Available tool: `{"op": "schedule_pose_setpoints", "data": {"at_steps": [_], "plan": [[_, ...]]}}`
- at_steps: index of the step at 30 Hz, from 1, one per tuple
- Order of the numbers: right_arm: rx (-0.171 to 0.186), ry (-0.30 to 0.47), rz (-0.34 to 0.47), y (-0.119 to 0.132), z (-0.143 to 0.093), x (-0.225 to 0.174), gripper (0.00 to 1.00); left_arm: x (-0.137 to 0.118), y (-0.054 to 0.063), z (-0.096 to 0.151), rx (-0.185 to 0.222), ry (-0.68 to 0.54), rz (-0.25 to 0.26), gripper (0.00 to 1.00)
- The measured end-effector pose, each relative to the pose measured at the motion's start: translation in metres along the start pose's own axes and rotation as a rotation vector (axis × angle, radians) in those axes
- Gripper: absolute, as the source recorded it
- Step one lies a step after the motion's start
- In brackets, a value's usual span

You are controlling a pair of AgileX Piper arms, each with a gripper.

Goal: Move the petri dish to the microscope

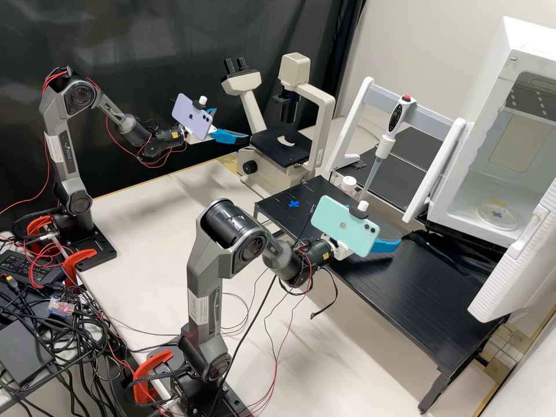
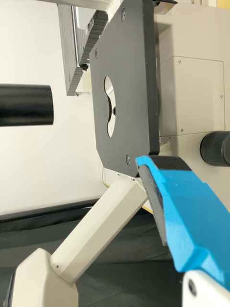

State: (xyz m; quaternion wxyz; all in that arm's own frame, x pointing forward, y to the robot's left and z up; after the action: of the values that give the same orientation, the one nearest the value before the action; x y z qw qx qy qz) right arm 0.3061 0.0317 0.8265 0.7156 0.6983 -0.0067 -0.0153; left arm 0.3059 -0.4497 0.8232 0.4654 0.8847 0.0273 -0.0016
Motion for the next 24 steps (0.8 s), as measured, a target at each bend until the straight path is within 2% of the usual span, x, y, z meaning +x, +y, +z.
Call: {"op": "schedule_pose_setpoints", "data": {"at_steps": [7,11,15,19,24], "plan": [[0.000,-0.006,0.002,0.000,0.002,-0.001,1.00,0.000,0.000,0.000,0.000,0.000,0.000,1.00],[-0.016,-0.044,0.015,0.008,0.018,-0.007,1.00,0.000,0.000,0.000,0.000,0.000,0.000,1.00],[-0.010,-0.058,0.015,0.024,0.035,-0.019,1.00,0.000,0.000,0.000,0.000,0.000,0.000,1.00],[0.005,-0.062,0.107,0.050,0.051,-0.029,1.00,0.000,0.000,0.000,0.000,0.000,0.000,1.00],[0.047,-0.066,0.232,0.082,0.065,-0.035,1.00,0.000,0.000,0.000,0.000,0.000,0.000,1.00]]}}
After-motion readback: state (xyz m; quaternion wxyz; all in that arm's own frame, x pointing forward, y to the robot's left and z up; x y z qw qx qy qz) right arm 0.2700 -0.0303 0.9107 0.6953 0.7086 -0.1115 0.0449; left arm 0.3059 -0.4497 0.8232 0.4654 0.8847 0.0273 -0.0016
